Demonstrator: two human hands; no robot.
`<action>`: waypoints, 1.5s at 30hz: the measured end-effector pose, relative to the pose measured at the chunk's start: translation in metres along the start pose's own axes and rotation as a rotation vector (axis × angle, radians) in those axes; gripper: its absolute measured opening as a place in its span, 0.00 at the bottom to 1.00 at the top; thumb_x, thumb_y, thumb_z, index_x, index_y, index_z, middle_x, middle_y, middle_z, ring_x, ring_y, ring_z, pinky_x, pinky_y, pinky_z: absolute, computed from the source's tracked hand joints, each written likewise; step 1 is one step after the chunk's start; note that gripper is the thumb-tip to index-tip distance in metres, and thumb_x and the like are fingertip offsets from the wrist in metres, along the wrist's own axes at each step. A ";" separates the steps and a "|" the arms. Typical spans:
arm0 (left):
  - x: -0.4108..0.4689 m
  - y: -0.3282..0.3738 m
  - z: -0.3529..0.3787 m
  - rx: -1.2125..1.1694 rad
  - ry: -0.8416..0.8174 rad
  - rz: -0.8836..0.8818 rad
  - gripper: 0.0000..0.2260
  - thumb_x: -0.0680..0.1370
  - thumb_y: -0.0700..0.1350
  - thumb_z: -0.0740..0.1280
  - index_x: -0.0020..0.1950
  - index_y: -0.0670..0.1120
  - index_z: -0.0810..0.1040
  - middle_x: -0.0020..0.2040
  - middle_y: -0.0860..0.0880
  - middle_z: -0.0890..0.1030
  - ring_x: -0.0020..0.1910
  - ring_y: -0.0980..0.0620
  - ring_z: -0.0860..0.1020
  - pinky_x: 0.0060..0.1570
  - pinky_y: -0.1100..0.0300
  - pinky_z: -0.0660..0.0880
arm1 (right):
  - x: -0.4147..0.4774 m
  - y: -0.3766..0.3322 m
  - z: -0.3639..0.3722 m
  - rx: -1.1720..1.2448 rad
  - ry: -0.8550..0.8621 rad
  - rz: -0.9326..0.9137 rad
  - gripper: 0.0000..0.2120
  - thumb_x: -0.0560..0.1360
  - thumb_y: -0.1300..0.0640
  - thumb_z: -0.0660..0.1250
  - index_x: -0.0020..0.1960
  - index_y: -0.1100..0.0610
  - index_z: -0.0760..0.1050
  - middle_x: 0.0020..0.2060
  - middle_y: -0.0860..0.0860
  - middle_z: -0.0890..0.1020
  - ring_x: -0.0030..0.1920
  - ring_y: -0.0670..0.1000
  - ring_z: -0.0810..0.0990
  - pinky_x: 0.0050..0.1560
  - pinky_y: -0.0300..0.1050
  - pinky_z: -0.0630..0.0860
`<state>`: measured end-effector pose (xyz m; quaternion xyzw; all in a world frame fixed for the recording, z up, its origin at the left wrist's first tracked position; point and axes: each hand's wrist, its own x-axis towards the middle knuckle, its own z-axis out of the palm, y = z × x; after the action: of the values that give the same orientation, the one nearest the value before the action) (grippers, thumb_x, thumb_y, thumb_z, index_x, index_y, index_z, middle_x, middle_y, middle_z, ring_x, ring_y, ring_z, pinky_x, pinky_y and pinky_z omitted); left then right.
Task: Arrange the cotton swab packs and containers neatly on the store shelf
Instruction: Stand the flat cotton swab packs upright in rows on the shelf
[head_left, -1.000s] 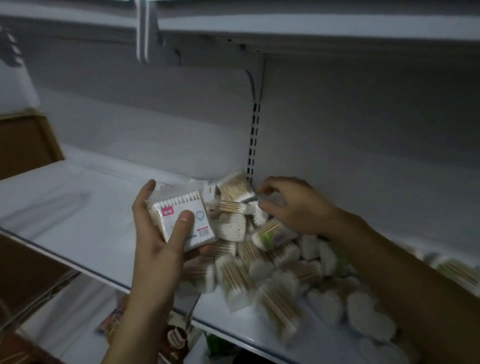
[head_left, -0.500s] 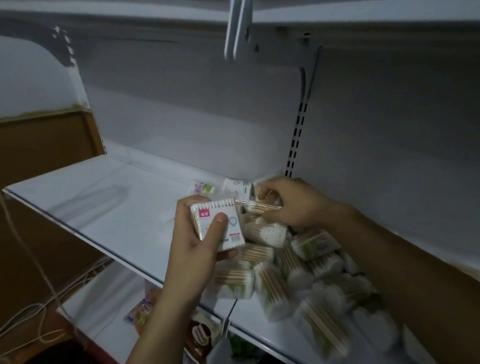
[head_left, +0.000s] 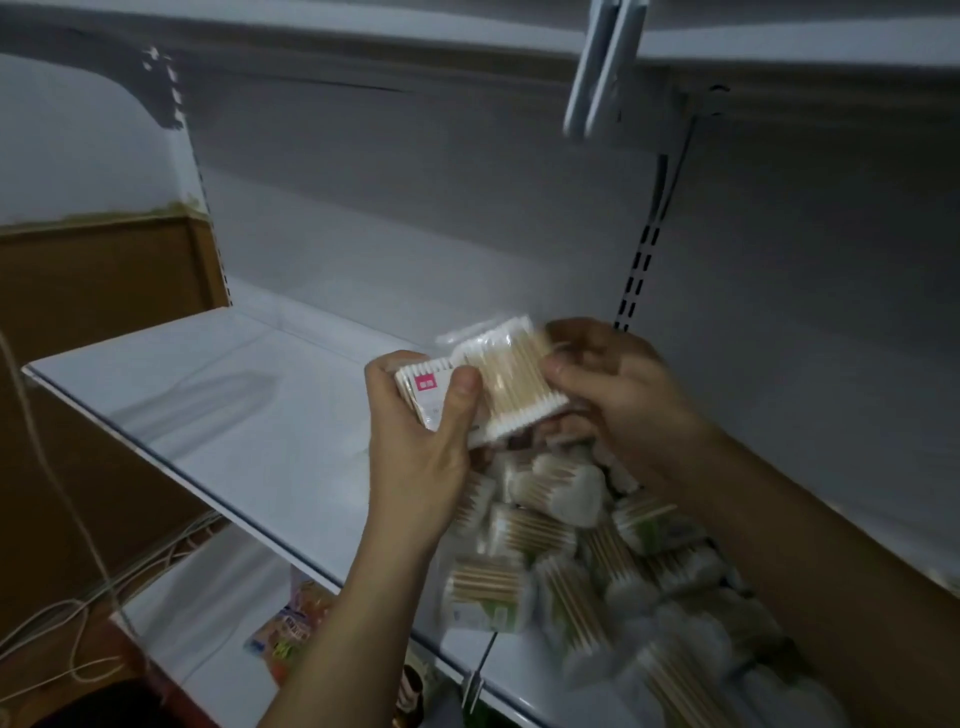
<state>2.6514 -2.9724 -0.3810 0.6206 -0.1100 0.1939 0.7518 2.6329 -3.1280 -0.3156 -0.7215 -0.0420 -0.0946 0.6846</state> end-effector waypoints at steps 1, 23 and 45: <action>0.002 -0.002 0.000 -0.020 0.026 -0.012 0.26 0.71 0.71 0.68 0.56 0.54 0.68 0.45 0.60 0.80 0.47 0.49 0.83 0.45 0.34 0.81 | 0.002 -0.001 -0.001 -0.098 0.072 -0.124 0.08 0.78 0.65 0.70 0.50 0.53 0.78 0.40 0.49 0.82 0.39 0.49 0.84 0.34 0.45 0.81; 0.030 -0.034 -0.026 -0.188 -0.026 -0.230 0.20 0.79 0.35 0.69 0.65 0.49 0.66 0.51 0.38 0.80 0.41 0.45 0.80 0.22 0.67 0.70 | 0.064 0.056 -0.040 -1.207 0.195 0.138 0.19 0.71 0.53 0.76 0.52 0.53 0.67 0.45 0.51 0.78 0.44 0.55 0.78 0.41 0.45 0.71; 0.037 -0.044 -0.056 -0.169 0.010 -0.190 0.31 0.67 0.41 0.78 0.65 0.45 0.68 0.54 0.38 0.82 0.46 0.43 0.84 0.37 0.58 0.81 | 0.070 0.013 0.030 -0.379 0.160 -0.037 0.15 0.78 0.69 0.57 0.49 0.55 0.79 0.40 0.52 0.83 0.39 0.53 0.81 0.35 0.44 0.75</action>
<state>2.6992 -2.9188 -0.4165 0.5618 -0.0629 0.1151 0.8168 2.7067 -3.1040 -0.3164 -0.8268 0.0178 -0.1703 0.5358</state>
